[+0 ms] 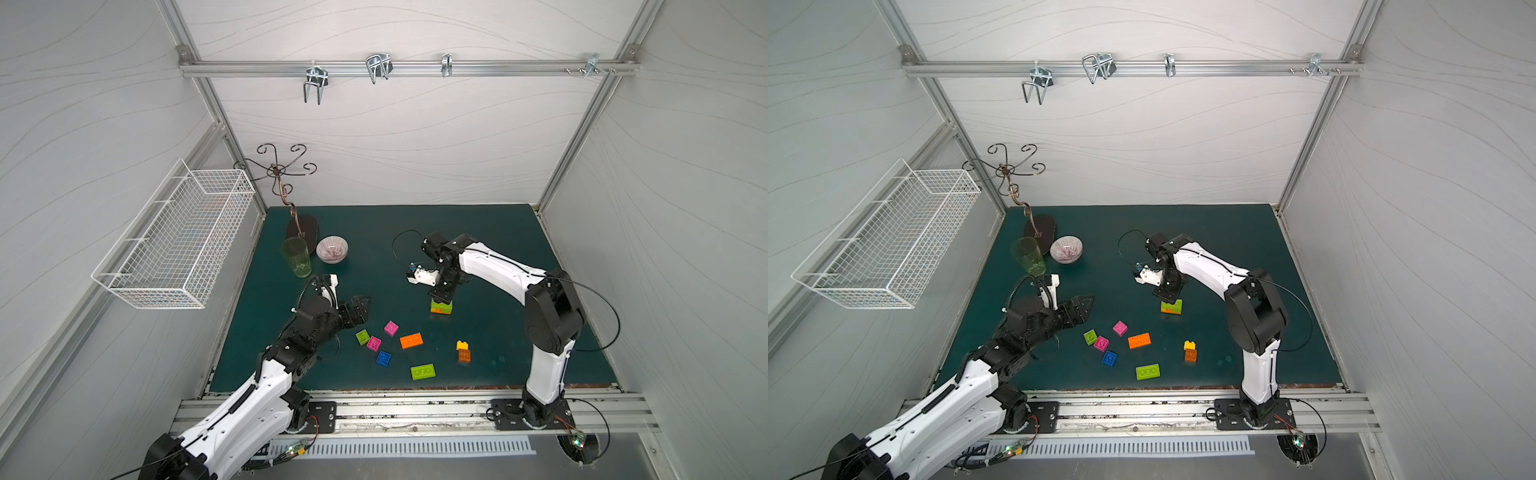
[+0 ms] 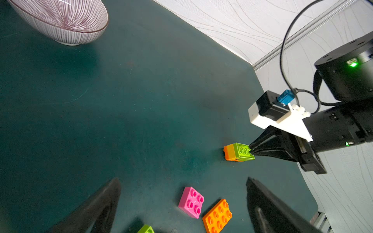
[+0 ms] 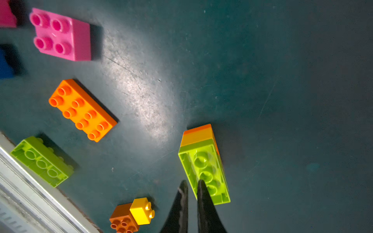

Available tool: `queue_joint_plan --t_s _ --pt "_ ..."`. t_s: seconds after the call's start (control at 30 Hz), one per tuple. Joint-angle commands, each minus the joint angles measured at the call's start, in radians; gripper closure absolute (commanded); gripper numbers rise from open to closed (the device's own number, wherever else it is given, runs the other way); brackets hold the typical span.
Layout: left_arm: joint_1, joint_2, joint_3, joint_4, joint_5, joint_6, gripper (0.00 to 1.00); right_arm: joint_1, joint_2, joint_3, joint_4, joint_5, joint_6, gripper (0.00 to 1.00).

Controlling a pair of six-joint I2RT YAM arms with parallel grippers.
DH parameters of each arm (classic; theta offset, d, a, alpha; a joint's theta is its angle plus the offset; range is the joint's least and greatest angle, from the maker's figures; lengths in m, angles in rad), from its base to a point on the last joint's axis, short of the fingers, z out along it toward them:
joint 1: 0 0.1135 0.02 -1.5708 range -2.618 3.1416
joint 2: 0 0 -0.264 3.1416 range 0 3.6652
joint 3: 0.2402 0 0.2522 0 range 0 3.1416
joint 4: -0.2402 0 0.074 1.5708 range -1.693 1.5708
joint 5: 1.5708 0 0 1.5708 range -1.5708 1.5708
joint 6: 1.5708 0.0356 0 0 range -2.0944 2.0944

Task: Assemble the letter p with lego
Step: Adjust the lego brick at the center of the board, then pick up the lego brick from the center of the board.

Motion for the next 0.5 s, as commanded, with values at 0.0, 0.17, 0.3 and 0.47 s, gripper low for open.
queue_joint_plan --t_s 0.0,0.17,0.3,0.47 --pt "0.007 0.008 0.008 0.038 -0.021 0.018 0.01 -0.038 -0.162 -0.054 0.066 -0.133 0.097 0.78" --pt "0.006 0.05 0.037 -0.003 -0.023 0.023 0.01 -0.11 -0.46 -0.278 0.325 -0.383 0.268 0.65" --pt "0.005 0.119 0.091 -0.1 -0.081 0.015 0.01 -0.117 -0.652 -0.421 0.427 -0.466 0.398 0.51" --pt "-0.017 0.237 0.194 -0.279 -0.096 -0.092 0.01 -0.118 -0.831 -0.588 0.519 -0.564 0.553 0.01"
